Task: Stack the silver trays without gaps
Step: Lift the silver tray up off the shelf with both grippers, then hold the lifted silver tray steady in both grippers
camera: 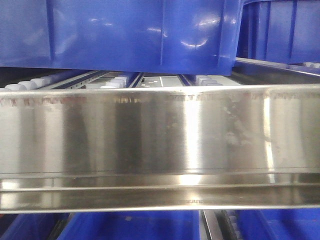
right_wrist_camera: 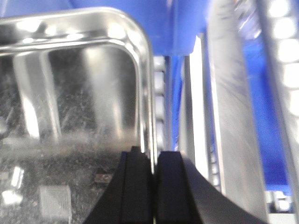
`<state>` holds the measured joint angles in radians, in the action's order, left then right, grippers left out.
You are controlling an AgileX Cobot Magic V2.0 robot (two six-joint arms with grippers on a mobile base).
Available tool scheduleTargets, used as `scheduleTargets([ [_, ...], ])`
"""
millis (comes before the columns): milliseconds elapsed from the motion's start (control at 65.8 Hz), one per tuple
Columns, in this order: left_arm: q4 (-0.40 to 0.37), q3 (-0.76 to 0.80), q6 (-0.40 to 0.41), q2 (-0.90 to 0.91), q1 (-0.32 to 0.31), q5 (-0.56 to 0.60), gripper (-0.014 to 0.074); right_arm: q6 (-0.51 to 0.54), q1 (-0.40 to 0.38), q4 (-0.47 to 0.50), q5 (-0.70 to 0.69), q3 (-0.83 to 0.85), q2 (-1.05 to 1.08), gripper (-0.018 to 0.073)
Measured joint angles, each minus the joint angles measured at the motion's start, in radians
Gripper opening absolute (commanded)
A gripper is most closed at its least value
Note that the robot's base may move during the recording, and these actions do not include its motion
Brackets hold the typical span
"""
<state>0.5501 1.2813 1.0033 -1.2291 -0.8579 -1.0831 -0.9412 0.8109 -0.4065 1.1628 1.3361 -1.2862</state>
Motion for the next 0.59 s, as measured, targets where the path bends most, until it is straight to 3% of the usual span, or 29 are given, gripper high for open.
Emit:
scheduleTargets([
  [106,0.078,-0.021,0.074,0.027,-0.086,-0.055,-0.0017,-0.068,0.076,-0.058,0.022,-0.030,0.036,-0.0077],
  [213,0.122,-0.021,0.108,0.045,-0.138,-0.079,-0.0017,-0.082,0.099,-0.082,0.027,-0.032,0.054,-0.0077],
  [425,0.136,-0.021,0.118,0.058,-0.150,-0.084,-0.0017,-0.088,0.105,-0.092,0.027,-0.029,0.060,-0.0077],
  [592,0.136,0.024,0.075,0.058,-0.150,-0.091,-0.0017,-0.058,0.107,-0.096,0.055,0.038,0.060,-0.0077],
])
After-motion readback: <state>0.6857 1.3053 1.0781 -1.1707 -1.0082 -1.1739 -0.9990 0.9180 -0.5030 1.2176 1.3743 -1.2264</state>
